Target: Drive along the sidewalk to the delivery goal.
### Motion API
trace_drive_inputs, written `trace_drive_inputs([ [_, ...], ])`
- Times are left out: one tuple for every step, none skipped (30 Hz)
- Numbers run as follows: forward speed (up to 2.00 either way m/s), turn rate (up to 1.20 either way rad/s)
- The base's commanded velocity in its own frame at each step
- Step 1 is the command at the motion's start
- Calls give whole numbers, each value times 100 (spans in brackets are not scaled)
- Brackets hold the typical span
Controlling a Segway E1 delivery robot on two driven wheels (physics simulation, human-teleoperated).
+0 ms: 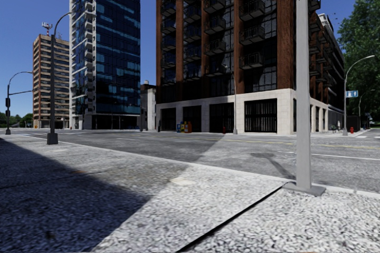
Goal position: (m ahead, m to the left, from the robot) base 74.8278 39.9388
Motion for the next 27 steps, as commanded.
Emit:
trace_drive_inputs([
  [200,58],
  [200,59],
  [200,59],
  [200,59],
  [200,61],
  [200,63],
  [200,64],
  [200,64],
  [200,64],
  [200,64],
  [200,64],
  [200,64],
  [200,64],
  [200,64],
  [200,64],
  [200,64],
  [200,64],
  [200,64],
  [200,64],
  [200,64],
  [200,64],
  [200,64],
  [200,64],
  [200,64],
  [200,64],
  [200,64],
  [200,63],
])
